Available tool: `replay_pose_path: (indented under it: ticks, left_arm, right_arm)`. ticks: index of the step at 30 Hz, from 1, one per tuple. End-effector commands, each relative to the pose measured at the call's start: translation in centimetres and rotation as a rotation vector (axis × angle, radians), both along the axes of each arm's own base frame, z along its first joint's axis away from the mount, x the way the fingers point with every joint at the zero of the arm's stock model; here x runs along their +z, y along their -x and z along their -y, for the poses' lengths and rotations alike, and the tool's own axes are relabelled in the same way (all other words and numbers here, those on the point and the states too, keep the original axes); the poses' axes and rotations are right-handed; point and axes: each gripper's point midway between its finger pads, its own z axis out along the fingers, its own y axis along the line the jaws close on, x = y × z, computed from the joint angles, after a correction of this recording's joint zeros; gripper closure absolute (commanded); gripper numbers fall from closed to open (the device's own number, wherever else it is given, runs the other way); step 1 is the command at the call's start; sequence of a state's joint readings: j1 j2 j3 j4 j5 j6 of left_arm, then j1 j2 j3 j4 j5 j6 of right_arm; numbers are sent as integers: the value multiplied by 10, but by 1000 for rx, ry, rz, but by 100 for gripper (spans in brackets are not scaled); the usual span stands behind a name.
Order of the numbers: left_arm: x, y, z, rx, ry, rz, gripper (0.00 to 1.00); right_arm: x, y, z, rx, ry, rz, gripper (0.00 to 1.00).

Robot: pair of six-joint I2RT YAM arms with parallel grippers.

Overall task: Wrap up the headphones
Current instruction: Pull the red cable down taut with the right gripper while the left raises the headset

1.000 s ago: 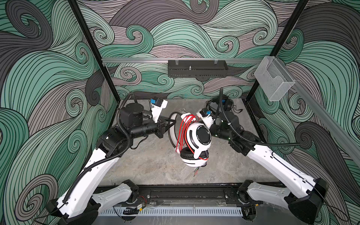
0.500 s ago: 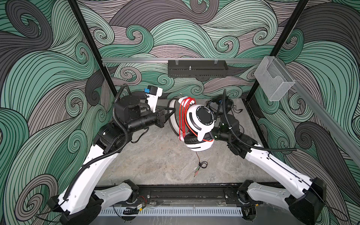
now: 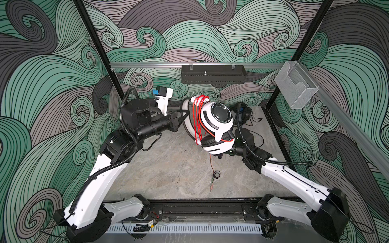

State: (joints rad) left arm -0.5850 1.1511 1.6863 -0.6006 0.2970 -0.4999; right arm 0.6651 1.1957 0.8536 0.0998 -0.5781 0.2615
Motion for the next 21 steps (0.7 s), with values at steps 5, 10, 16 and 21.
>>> replay_pose_path:
  ticks: [5, 10, 16, 21]
  left_arm:
    - [57, 11, -7, 2, 157, 98, 100]
    - [59, 5, -13, 45, 168, 97, 100]
    - [63, -5, -19, 95, 212, 83, 100]
    - [64, -20, -33, 192, 249, 68, 100]
  right_arm:
    - [-31, 1, -13, 62, -23, -96, 75]
    - [-50, 5, -9, 56, 5, -123, 86]
    - [-60, 11, -4, 54, 20, -134, 100]
    - [-56, 18, 0, 60, 56, -104, 100]
